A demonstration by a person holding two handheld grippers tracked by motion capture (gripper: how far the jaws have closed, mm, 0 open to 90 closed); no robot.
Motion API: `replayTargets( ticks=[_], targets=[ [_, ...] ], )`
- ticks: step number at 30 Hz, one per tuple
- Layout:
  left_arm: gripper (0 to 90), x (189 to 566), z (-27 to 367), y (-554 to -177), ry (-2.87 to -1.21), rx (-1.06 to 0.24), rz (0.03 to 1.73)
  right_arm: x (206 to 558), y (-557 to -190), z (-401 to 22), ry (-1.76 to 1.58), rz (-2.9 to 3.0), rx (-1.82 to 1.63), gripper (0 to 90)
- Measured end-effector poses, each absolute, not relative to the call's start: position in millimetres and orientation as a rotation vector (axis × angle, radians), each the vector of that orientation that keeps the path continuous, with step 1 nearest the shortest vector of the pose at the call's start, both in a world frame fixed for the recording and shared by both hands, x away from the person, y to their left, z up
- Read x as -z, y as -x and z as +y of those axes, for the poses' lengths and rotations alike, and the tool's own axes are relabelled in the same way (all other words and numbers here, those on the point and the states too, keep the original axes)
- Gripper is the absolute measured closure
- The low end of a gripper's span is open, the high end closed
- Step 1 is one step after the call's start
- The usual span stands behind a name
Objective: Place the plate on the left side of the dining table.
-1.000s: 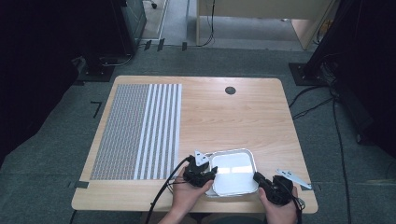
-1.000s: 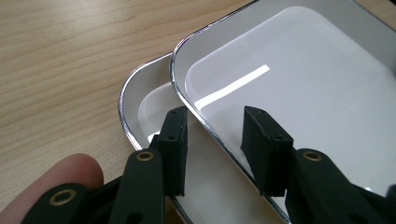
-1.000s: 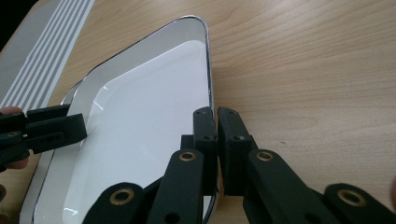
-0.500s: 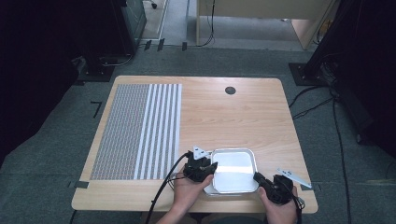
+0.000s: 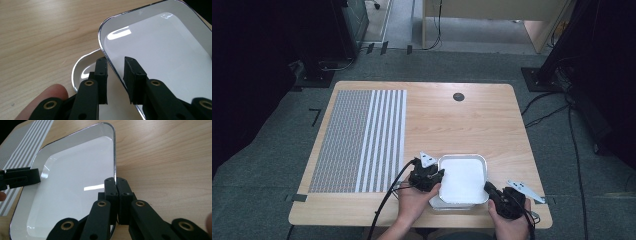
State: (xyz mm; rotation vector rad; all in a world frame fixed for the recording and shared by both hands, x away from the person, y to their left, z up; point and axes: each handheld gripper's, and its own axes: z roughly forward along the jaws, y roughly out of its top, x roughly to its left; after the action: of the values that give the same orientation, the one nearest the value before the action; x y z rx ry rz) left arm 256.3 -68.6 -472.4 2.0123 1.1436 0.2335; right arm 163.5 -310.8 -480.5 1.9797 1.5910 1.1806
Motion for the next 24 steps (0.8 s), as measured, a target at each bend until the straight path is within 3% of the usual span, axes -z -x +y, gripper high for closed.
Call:
replayTargets(
  ticks=[8,24],
  targets=[
    [74.2,467,-61,-262,-2.014,-0.264,1.157,472,-175,-299,-1.976,1.604,-1.157,89.8],
    [76.9,449,-1,-284,-1.948,-0.303,1.223,454,-208,-248,-1.937,1.675,-1.182,89.5]
  ],
)
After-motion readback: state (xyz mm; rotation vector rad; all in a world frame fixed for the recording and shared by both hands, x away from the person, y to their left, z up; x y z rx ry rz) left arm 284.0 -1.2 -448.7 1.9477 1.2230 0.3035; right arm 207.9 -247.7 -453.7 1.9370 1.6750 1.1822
